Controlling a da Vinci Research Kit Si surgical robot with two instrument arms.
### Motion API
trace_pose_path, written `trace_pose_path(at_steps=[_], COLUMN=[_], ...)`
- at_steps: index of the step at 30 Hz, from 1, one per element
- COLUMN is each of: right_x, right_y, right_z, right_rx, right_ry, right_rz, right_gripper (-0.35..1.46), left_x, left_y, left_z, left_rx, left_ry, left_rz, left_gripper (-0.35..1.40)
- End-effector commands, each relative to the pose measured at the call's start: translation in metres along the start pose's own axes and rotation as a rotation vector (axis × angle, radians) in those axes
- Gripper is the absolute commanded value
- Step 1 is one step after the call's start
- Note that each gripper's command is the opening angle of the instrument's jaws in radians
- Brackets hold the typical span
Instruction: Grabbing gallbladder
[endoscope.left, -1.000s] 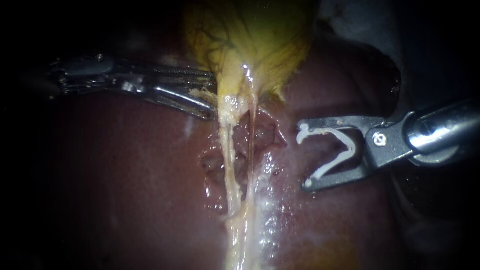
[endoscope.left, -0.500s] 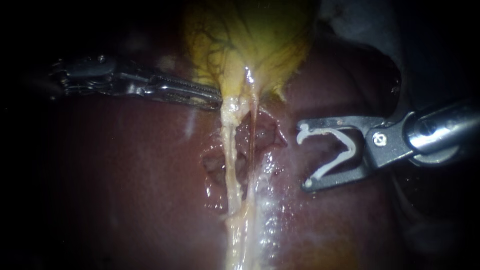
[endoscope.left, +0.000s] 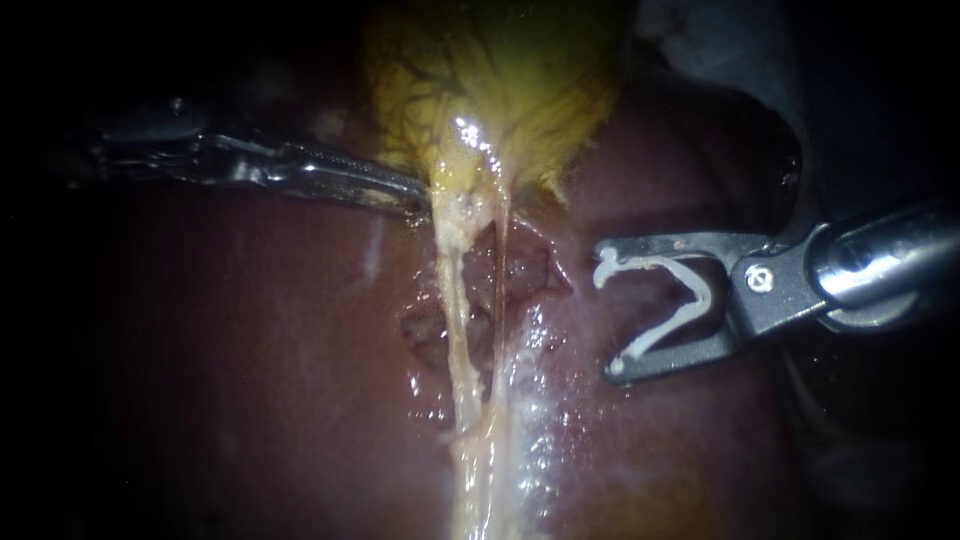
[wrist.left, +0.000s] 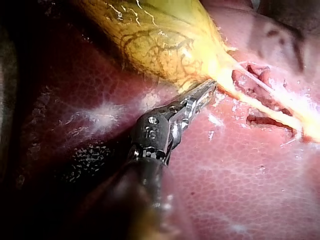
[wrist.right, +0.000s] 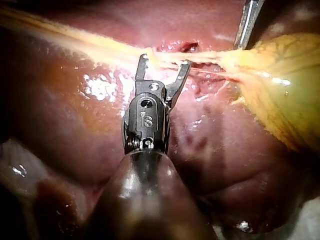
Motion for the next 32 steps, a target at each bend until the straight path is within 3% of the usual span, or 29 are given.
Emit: trace_pose_path(at_steps=[1,10,17,32], right_x=[0.0000,0.0000,0.0001,0.0001], right_y=[0.0000,0.0000,0.0001,0.0002], right_z=[0.0000,-0.0001,-0.0002,-0.0001], right_rx=[0.000,0.000,0.000,0.000], right_ry=[0.000,0.000,0.000,0.000], right_rz=[0.000,0.001,0.002,0.002], right_gripper=[0.57,0.57,0.57,0.57], left_x=[-0.0006,-0.0047,-0.0070,-0.0074], left_y=[-0.0001,-0.0012,-0.0018,-0.0026], left_z=[-0.0006,-0.0056,-0.0090,-0.0096], left_rx=[-0.001,-0.018,-0.035,-0.042], left_ry=[-0.007,-0.058,-0.092,-0.098], left_rz=[-0.003,-0.033,-0.016,-0.015], left_gripper=[-0.35,-0.35,-0.35,-0.35])
